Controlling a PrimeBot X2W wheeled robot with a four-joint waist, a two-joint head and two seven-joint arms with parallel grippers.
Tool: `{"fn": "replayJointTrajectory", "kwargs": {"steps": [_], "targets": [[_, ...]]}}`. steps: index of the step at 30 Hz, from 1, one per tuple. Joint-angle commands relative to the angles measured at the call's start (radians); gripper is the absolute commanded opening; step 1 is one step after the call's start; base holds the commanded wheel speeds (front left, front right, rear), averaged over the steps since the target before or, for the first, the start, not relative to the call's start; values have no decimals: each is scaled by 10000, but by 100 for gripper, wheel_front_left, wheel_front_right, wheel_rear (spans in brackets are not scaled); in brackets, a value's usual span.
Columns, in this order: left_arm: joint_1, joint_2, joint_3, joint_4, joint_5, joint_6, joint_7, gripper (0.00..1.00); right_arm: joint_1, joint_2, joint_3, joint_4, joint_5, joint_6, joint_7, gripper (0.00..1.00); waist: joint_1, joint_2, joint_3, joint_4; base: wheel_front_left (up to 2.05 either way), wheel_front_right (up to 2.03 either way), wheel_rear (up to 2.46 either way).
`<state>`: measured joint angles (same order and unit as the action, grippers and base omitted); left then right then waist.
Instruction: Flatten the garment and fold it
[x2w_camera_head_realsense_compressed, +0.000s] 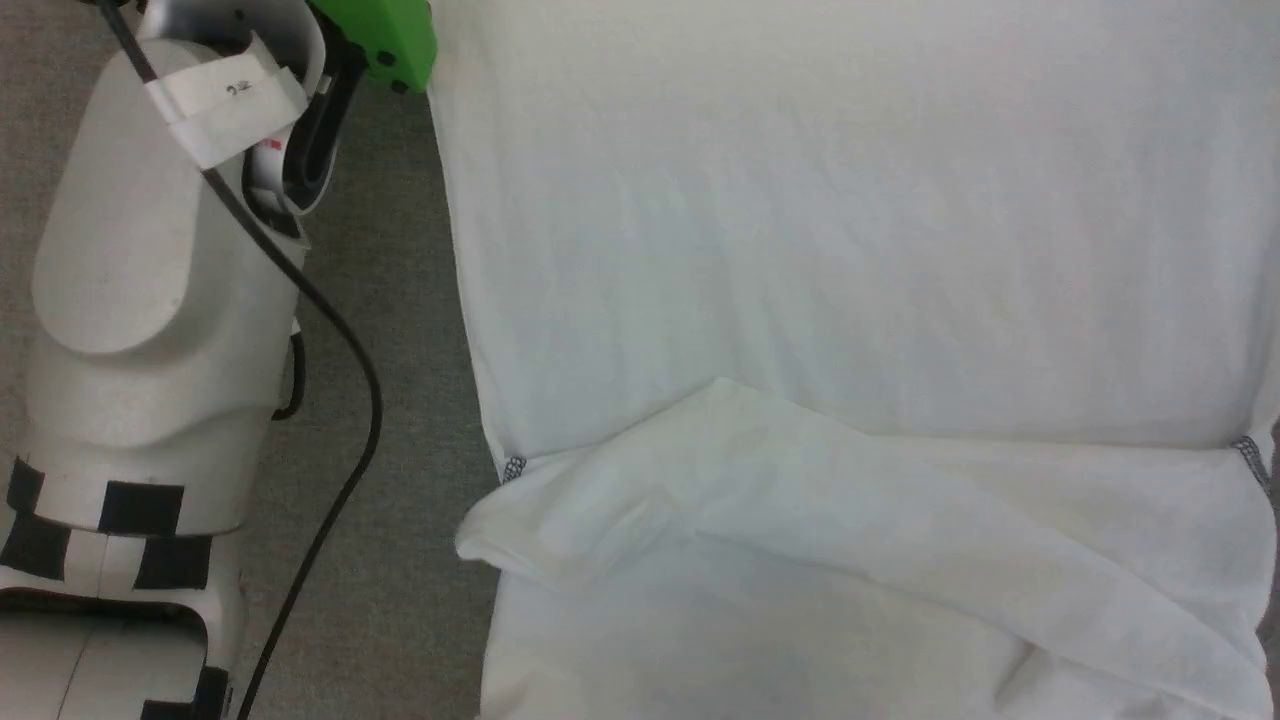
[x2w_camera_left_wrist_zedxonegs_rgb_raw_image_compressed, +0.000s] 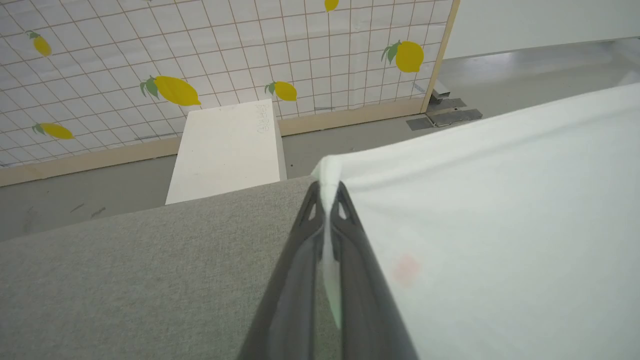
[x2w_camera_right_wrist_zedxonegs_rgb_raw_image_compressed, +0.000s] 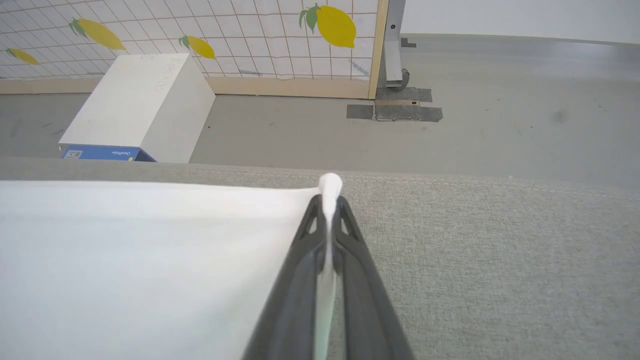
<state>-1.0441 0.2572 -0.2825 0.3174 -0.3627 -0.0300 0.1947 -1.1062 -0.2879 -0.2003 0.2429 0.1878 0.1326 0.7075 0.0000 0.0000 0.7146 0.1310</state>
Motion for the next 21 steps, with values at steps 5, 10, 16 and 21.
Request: {"fn": "replayJointTrajectory", "kwargs": {"steps": [5,10,16,21], "targets": [[280,367,405,-5,-308,94,-491,0,582,-107,-33,-122,635,-19,-470,0,0,0,-1205,-469,0,0,0],[1004,601,633,-585,-574,-85,-1017,0,1416,-191,235,-688,1452,-19,-837,0,0,0,-1941,-636,0,0,0],[2847,921,413,-2203,-632,-408,-1706,0,3398,-236,396,-1944,2573,-19,-1124,0,0,0,-2855,-668,0,0,0],[4890,1382,-321,-3817,-5,-522,-2230,0,5494,-96,360,-3180,3254,-19,-1250,0,0,0,-3538,-576,0,0,0]]}}
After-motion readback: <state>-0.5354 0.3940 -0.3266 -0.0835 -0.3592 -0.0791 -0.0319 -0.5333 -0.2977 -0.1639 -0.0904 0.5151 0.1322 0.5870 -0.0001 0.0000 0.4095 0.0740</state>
